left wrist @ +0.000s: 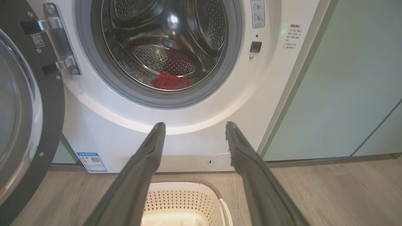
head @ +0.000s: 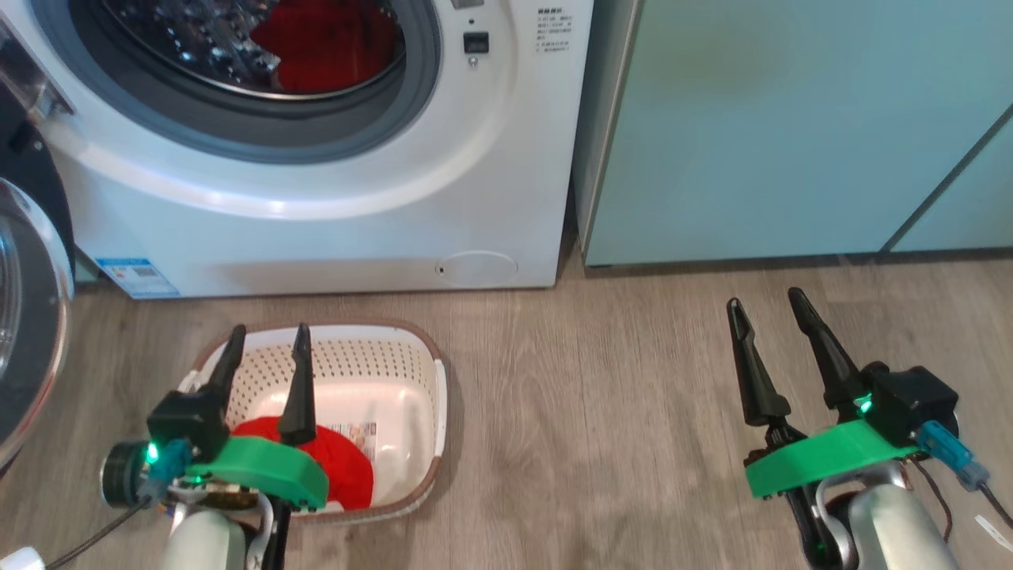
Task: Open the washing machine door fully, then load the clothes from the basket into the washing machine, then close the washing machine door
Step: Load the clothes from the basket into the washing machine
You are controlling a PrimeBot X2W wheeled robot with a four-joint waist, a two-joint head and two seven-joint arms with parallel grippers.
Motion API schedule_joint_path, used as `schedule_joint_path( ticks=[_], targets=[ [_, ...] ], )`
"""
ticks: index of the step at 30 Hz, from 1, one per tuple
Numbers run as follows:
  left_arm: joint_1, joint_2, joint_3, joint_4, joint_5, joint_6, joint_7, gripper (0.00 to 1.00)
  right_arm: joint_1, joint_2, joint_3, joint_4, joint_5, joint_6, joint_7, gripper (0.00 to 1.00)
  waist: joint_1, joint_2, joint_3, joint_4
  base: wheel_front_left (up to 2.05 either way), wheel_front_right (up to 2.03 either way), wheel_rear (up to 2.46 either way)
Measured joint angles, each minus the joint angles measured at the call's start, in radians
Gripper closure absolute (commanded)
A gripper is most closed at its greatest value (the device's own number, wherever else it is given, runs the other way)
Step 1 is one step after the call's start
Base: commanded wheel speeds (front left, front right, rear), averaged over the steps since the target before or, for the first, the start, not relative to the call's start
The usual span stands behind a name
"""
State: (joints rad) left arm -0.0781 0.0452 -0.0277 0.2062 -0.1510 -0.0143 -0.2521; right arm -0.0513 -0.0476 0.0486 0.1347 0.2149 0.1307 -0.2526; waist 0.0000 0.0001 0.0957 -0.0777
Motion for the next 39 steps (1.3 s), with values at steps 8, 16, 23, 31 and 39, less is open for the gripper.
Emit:
schedule_joint_path(
  ticks=[8,16,23,31,39],
  targets=[
    [-0.07,0.002,-0.001,0.183,0.03,-0.024,0.0,0.0,-0.029,0.0,0.0,-0.016,-0.003,0.0,0.0,0.0,0.0,0.0,0.094,-0.001,0.0,0.0,0.0],
    [-0.256,0.058,-0.006,0.48,0.075,-0.037,0.0,0.0,-0.105,0.0,0.016,-0.033,-0.005,0.0,0.0,0.0,0.0002,0.0,0.239,-0.016,0.0,0.0,0.0],
    [-0.46,0.132,-0.046,0.745,0.123,-0.055,0.024,0.0,-0.164,0.0,0.026,-0.052,-0.003,0.0,0.0,0.0,0.0003,0.0,0.376,-0.038,0.0,0.0,0.0],
    [-0.623,0.205,-0.16,0.926,0.224,-0.09,0.093,0.0,-0.206,0.0,0.04,-0.064,0.022,0.0,0.0,0.0,0.0003,-0.0001,0.509,-0.074,0.0,0.0,0.0],
    [-0.745,0.258,-0.238,1.038,0.277,-0.106,0.174,0.0,-0.245,0.0,0.047,-0.082,0.053,0.0,0.0,0.0,0.0002,-0.0001,0.642,-0.121,0.0,0.0,0.0]
  ],
)
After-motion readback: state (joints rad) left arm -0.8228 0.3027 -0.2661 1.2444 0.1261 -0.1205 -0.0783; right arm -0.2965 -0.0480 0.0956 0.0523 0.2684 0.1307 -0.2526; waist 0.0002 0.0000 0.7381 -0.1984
